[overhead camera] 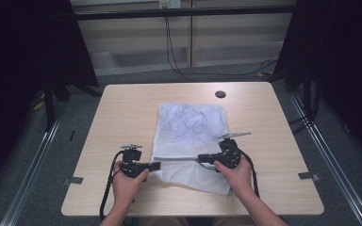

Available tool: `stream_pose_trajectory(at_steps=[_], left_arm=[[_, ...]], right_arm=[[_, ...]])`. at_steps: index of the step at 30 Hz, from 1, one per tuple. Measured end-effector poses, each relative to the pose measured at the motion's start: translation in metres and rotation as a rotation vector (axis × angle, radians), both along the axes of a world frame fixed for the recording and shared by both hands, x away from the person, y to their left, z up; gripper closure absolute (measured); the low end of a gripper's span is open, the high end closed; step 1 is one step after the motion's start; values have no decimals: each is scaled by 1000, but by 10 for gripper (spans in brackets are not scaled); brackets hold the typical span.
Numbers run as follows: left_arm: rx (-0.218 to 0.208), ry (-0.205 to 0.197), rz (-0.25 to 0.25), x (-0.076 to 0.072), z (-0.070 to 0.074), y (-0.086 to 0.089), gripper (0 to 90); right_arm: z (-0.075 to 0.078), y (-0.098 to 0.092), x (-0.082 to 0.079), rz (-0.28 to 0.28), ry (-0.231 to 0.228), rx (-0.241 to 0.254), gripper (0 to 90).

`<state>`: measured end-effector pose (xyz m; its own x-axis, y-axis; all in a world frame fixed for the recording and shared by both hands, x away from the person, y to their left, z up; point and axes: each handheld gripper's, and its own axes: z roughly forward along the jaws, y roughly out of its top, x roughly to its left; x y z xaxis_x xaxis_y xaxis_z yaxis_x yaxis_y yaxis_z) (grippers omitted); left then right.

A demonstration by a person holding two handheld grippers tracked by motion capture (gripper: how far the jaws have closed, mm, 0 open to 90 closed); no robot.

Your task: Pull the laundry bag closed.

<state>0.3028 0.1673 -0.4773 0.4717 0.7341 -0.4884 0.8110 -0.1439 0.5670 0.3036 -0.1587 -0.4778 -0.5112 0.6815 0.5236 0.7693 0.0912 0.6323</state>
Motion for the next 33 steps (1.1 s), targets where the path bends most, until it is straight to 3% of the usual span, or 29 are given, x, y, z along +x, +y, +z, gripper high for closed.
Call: stream_pose_trajectory(at_steps=[33], left_arm=[[4,1,-8,0,1,-2,893]], right_arm=[[0,-6,-1,-1,11,-6,868]])
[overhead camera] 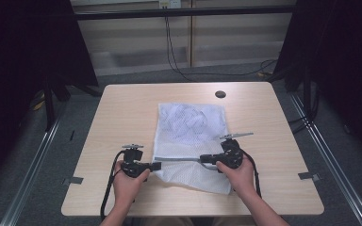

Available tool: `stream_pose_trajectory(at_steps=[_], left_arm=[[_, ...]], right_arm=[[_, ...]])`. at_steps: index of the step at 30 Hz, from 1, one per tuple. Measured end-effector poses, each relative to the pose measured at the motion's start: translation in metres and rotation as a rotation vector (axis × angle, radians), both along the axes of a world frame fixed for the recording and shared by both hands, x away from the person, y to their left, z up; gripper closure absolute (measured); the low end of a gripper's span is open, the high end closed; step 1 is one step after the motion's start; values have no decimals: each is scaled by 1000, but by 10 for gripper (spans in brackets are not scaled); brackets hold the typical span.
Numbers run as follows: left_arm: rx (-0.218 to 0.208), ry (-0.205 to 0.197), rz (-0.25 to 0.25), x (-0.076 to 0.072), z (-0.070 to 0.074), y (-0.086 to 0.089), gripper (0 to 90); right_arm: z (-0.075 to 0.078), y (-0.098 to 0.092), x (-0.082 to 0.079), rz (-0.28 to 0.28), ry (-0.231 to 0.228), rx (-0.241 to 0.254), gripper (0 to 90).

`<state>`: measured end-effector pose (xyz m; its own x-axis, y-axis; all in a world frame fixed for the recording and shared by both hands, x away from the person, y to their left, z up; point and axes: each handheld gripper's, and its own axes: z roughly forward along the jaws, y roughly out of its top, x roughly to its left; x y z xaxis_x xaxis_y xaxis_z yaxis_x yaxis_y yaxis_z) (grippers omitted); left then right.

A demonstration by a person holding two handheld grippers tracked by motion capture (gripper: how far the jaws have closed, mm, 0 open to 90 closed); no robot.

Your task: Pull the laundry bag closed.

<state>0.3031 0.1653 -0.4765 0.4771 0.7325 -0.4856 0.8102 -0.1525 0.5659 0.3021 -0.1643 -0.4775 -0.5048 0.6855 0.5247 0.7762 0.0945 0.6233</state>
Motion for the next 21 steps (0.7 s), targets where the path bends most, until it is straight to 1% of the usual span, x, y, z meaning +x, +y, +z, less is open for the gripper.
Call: stream_pose_trajectory(at_steps=[3,8,19,20,21], left_arm=[[5,-5,1,0,0,1,893],[2,-4,9,-1,1,2,893],[-1,1,8,-2,1,1,893],[2,1,9,-2,1,1,893],[12,-7,12,-1,1,2,893]], right_arm=[[1,0,1,1,5,12,868],[1,1,1,7,2,11,869],[2,0,1,6,7,15,869],[2,0,1,9,7,14,869],[2,0,1,6,8,12,869]])
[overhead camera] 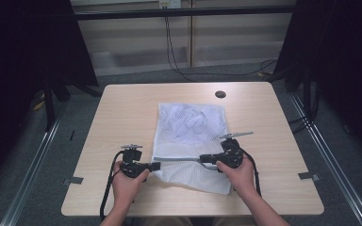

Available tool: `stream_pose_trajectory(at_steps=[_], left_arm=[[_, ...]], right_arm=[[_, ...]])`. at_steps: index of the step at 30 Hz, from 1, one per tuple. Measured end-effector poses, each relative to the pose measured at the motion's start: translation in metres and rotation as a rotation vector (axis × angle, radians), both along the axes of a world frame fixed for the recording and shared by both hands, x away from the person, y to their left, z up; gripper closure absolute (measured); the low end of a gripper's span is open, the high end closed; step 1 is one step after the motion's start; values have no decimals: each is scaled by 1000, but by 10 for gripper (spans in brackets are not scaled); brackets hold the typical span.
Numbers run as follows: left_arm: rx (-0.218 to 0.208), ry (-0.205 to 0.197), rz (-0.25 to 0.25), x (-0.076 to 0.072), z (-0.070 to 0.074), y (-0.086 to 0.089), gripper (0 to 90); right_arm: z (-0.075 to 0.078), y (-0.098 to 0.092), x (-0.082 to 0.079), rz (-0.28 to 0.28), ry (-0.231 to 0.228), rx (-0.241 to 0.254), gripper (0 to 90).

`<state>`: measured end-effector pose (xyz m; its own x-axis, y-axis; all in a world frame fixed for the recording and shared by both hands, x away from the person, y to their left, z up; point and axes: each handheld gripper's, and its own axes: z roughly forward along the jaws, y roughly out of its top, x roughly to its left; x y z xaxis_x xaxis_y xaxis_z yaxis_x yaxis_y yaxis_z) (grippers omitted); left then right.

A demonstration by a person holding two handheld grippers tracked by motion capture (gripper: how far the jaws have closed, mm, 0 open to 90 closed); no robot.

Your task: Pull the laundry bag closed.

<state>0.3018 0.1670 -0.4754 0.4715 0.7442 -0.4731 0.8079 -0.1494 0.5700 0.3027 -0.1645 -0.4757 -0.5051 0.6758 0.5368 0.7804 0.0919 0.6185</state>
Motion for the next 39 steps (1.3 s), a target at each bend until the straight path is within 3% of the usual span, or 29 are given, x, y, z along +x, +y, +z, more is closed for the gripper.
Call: stream_pose_trajectory(at_steps=[7,27,30,34,39], left_arm=[[-23,3,2,1,0,-1,893],[-14,7,1,1,2,3,893],[-48,14,19,2,2,6,893],[-35,-1,12,2,3,5,892],[-40,10,17,2,3,5,893]], right_arm=[[1,-4,0,-6,-5,6,869],[3,-6,-1,-16,-5,-2,869],[3,-11,-1,-29,-5,-1,869],[3,-15,0,-38,-7,7,869],[3,-14,0,-37,-4,5,868]])
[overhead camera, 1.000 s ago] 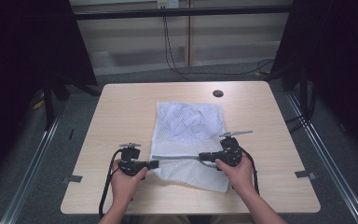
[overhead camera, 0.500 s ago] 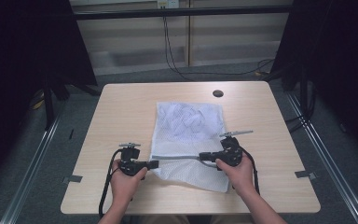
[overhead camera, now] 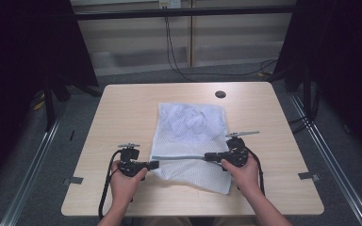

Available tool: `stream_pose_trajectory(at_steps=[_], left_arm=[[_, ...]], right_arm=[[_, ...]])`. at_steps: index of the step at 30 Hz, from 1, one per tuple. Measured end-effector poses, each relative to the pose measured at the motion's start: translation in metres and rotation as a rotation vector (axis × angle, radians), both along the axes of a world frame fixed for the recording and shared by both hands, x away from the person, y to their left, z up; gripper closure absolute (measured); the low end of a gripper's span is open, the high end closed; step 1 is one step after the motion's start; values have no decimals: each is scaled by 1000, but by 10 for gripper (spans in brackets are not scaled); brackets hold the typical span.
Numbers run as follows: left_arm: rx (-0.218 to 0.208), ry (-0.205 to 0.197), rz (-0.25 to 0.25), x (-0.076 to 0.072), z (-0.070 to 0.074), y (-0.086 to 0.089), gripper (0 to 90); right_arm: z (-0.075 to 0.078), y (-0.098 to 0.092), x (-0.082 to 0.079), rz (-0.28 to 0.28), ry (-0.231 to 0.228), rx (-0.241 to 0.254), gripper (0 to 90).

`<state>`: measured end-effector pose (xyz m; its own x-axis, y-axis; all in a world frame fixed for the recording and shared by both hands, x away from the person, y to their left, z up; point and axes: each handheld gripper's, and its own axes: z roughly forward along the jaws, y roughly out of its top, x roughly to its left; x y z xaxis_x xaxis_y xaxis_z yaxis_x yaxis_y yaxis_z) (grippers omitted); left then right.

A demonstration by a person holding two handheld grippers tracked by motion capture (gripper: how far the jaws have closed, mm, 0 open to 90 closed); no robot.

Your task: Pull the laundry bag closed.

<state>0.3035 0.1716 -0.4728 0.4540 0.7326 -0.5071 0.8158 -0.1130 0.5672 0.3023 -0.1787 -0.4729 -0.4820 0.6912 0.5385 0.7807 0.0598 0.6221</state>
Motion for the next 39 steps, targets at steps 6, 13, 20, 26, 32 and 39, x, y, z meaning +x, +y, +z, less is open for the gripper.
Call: stream_pose_trajectory(at_steps=[6,13,20,26,32,39], left_arm=[[5,1,-1,1,0,2,893],[6,1,12,1,0,3,892],[5,0,8,2,0,3,892],[7,0,10,1,1,3,892],[3,2,9,1,0,3,892],[7,4,16,6,0,4,893]], right_arm=[[0,-4,0,-8,2,-1,869],[1,-6,0,-17,-2,-11,869],[1,-12,1,-34,2,0,869],[1,-12,1,-32,1,-2,868],[2,-12,1,-32,2,-2,868],[3,-21,0,-51,0,-8,869]])
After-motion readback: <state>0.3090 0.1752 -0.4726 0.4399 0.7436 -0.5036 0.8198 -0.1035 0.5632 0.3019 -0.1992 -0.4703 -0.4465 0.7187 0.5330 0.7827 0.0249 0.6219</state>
